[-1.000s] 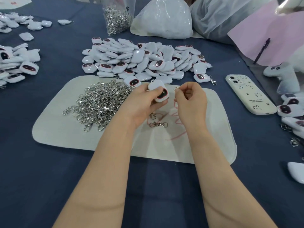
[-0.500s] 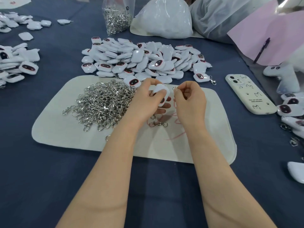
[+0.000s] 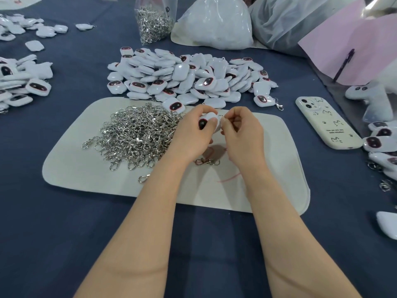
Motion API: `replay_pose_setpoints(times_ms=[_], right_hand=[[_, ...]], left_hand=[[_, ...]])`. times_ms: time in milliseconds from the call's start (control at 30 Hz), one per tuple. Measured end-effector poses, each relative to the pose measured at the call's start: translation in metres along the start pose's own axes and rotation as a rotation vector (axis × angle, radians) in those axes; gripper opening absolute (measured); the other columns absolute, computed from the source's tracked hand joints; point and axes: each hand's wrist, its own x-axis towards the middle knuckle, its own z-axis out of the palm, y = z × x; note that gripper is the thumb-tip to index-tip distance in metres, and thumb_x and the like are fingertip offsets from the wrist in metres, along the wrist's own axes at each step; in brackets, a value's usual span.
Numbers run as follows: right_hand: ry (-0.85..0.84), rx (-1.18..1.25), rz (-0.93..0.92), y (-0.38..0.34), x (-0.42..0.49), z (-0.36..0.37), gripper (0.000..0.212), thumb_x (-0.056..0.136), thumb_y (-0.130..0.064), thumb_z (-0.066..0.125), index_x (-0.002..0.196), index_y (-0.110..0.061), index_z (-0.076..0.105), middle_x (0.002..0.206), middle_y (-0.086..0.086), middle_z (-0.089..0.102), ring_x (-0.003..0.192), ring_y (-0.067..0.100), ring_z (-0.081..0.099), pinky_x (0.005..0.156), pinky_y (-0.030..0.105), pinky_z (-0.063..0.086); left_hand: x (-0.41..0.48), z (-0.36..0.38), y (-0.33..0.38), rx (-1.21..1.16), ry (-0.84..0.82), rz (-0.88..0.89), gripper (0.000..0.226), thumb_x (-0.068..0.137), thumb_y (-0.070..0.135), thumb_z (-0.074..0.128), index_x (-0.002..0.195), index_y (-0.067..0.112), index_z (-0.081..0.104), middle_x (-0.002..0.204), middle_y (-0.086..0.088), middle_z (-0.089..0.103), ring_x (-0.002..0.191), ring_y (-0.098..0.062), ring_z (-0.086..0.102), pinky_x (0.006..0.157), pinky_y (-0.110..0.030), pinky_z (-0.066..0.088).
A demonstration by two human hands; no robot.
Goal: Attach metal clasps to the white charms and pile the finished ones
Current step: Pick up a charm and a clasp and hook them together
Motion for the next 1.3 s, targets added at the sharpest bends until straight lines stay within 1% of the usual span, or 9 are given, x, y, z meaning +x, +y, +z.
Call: replay_pose_setpoints(times_ms=[267,367,467,700,800,867,1000,1133,1300], right_hand=[[-0.014,-0.012,0.025,0.0004,0.0004,0.0001,0.011,0.089,-0.006,0.054,0.088,-0.017,0.052,0.078,-0.006,0.059,0.077,0.016,0.06,0.072,0.023,0.048],[-0.013,-0.032,0.029,-0.0002,0.0006,0.0002,0.01,0.089,-0.007,0.054,0.088,-0.016,0.053,0.077,-0.01,0.057,0.072,0.005,0.055,0.066,0.009,0.042],[-0.045,-0.09,0.016,-0.0005,0.0004,-0.0002,0.01,0.088,-0.007,0.054,0.088,-0.016,0.053,0.075,-0.014,0.053,0.068,-0.001,0.05,0.064,0.004,0.038],[-0.081,-0.158,0.003,-0.0001,0.0004,-0.0014,0.01,0.09,-0.007,0.052,0.088,-0.017,0.051,0.081,-0.006,0.056,0.07,0.004,0.049,0.064,0.007,0.038],[-0.044,-0.042,0.107,-0.0013,0.0026,-0.0034,0.017,0.092,-0.01,0.051,0.082,-0.022,0.048,0.077,-0.009,0.056,0.074,0.009,0.058,0.064,0.012,0.042],[-0.044,0.061,0.187,-0.0031,0.0043,-0.0049,0.016,0.093,-0.012,0.05,0.082,-0.023,0.048,0.076,-0.007,0.057,0.067,0.004,0.061,0.06,0.015,0.046],[-0.1,0.069,0.212,-0.0057,0.0034,-0.0045,0.008,0.093,-0.015,0.051,0.088,-0.021,0.052,0.082,-0.002,0.062,0.074,0.006,0.062,0.055,0.018,0.046],[-0.112,0.045,0.201,-0.0067,0.0032,-0.0035,0.013,0.092,-0.015,0.051,0.084,-0.025,0.05,0.091,0.002,0.065,0.088,0.015,0.064,0.058,0.026,0.045],[-0.124,0.005,0.161,-0.0072,0.0039,-0.0019,0.016,0.09,-0.014,0.057,0.081,-0.026,0.05,0.089,-0.001,0.064,0.088,0.016,0.064,0.056,0.024,0.044]], left_hand=[[0.0,-0.0006,-0.0001,-0.019,0.006,0.008,0.013,0.094,0.016,0.051,0.103,0.022,0.057,0.08,0.007,0.059,0.049,-0.006,0.058,0.046,-0.013,0.043],[0.0002,-0.0023,-0.0002,-0.032,-0.001,-0.006,0.012,0.093,0.015,0.053,0.102,0.02,0.059,0.079,0.004,0.06,0.046,-0.005,0.059,0.045,-0.017,0.045],[0.0006,-0.0029,-0.0011,-0.01,0.005,-0.009,0.014,0.091,0.015,0.054,0.104,0.019,0.06,0.076,0.004,0.059,0.045,-0.005,0.058,0.045,-0.017,0.045],[0.0004,-0.0013,-0.0021,-0.005,-0.003,-0.018,0.014,0.09,0.014,0.055,0.102,0.02,0.06,0.077,0.006,0.06,0.044,-0.004,0.058,0.044,-0.015,0.044],[0.0008,-0.0015,-0.0022,-0.003,0.051,-0.012,0.012,0.091,0.015,0.054,0.101,0.022,0.056,0.087,0.005,0.06,0.05,-0.006,0.064,0.055,-0.024,0.053],[-0.0001,-0.0016,-0.0018,-0.028,0.098,0.0,0.018,0.093,0.013,0.053,0.107,0.024,0.054,0.09,0.008,0.054,0.056,-0.01,0.068,0.059,-0.03,0.057],[-0.002,0.0018,0.0,0.108,0.073,0.087,0.017,0.094,0.011,0.051,0.096,0.024,0.061,0.078,0.012,0.059,0.057,0.001,0.066,0.061,-0.015,0.051],[-0.001,0.0029,0.0024,0.152,0.067,0.058,0.01,0.091,0.016,0.058,0.087,0.014,0.066,0.076,0.001,0.066,0.07,-0.016,0.07,0.073,-0.037,0.057],[-0.0012,0.0052,0.0008,0.277,0.134,0.123,0.01,0.091,0.013,0.055,0.089,0.01,0.065,0.089,-0.006,0.067,0.079,-0.025,0.067,0.079,-0.041,0.052]])
